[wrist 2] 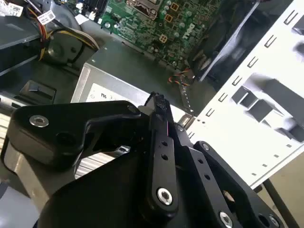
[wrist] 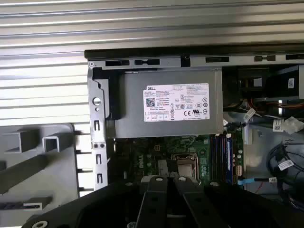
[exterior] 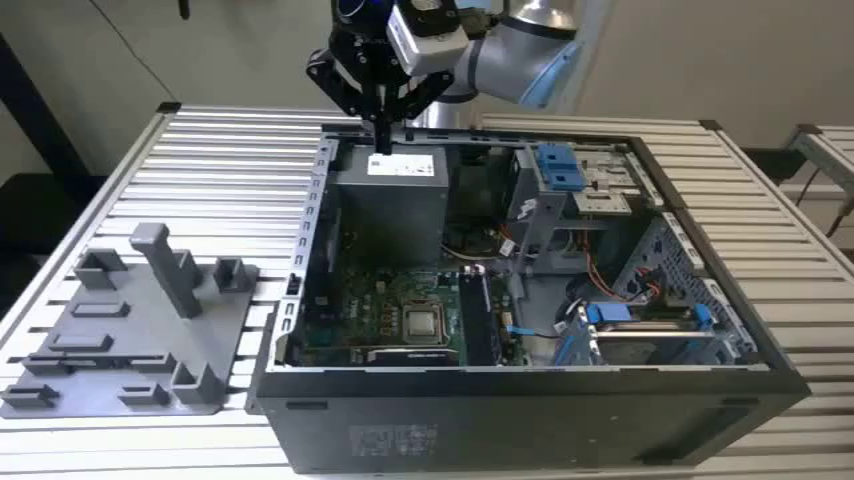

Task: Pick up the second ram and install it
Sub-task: 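Reach for the second ram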

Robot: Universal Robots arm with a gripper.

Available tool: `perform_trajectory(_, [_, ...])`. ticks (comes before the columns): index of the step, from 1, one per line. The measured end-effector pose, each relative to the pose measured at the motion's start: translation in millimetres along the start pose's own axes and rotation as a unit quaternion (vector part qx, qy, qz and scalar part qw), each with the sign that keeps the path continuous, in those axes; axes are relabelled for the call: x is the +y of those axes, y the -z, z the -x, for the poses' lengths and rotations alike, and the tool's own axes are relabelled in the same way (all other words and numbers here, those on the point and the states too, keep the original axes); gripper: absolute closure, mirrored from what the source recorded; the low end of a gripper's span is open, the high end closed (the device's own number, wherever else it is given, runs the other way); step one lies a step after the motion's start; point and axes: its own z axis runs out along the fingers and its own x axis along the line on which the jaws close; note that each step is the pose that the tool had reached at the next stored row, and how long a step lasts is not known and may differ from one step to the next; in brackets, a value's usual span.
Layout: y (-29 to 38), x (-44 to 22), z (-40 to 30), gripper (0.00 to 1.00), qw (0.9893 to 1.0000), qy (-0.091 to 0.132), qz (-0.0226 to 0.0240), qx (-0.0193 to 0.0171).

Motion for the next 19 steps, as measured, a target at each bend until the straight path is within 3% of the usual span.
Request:
perform_trajectory(12, [-0.1, -0.3, -4.2, 0.89, 1.0000, 0.000, 0.0000, 0.0002])
perform_trajectory(19, [-0.4, -0.8, -11.6, 0.89, 1.0000, 0.000, 0.0000, 0.0002])
